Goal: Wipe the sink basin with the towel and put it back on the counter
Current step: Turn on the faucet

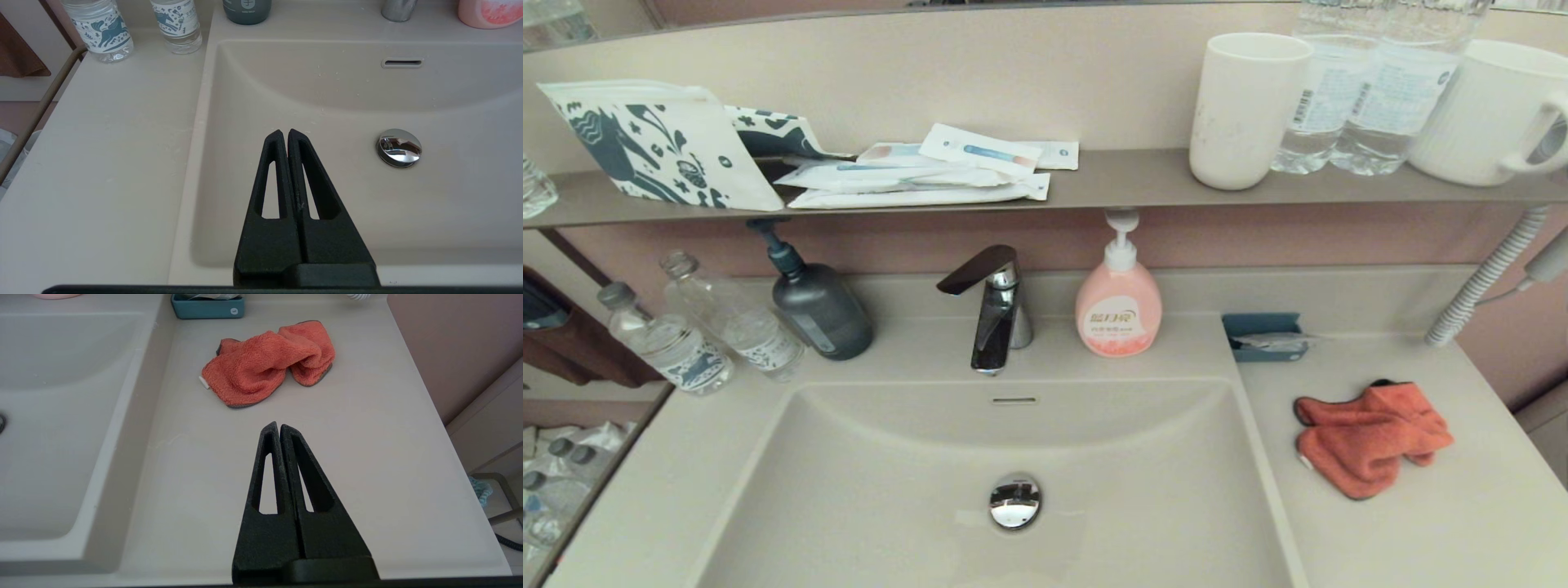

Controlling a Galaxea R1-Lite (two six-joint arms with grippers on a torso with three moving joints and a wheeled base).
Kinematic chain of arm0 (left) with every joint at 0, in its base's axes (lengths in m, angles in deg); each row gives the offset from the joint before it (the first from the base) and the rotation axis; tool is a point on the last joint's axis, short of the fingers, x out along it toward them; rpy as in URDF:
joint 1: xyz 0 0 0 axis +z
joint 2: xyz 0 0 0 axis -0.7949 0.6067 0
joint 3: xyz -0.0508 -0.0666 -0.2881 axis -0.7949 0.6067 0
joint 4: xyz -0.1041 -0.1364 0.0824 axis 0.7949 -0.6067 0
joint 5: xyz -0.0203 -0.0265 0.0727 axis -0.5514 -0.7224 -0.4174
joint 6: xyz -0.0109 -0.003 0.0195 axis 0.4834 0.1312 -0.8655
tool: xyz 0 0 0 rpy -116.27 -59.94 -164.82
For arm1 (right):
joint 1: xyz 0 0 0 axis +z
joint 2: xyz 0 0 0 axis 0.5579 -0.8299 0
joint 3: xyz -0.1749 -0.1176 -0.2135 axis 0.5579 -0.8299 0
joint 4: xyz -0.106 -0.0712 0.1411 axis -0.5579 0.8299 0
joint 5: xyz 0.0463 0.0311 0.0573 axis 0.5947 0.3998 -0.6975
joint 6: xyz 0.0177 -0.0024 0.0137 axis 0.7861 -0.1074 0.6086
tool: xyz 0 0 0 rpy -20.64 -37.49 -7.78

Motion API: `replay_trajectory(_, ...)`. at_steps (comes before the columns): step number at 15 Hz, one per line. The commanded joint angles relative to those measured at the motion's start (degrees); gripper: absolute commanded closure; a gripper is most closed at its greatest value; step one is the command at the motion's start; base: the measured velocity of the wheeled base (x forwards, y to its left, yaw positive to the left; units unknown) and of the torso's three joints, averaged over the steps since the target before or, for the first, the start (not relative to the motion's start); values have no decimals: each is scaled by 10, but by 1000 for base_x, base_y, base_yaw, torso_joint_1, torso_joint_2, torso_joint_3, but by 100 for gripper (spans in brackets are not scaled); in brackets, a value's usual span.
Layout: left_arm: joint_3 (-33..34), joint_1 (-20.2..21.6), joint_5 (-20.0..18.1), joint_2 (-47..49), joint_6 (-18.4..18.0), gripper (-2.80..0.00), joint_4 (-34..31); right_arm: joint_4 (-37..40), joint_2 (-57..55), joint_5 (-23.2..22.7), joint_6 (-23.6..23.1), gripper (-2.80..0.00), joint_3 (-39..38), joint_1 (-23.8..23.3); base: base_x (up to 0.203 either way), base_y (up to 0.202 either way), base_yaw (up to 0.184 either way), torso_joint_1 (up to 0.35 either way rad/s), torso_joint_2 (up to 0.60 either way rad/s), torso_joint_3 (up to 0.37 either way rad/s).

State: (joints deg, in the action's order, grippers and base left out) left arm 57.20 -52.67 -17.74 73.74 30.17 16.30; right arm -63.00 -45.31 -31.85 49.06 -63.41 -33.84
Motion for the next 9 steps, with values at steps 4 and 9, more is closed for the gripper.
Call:
replay_trajectory(4,0,0,0,0,0,0,0,0,0,0,0,0,0,0,0,0,0,0,0,0)
replay_trajectory(9,0,0,0,0,0,0,0,0,0,0,0,0,0,0,0,0,0,0,0,0)
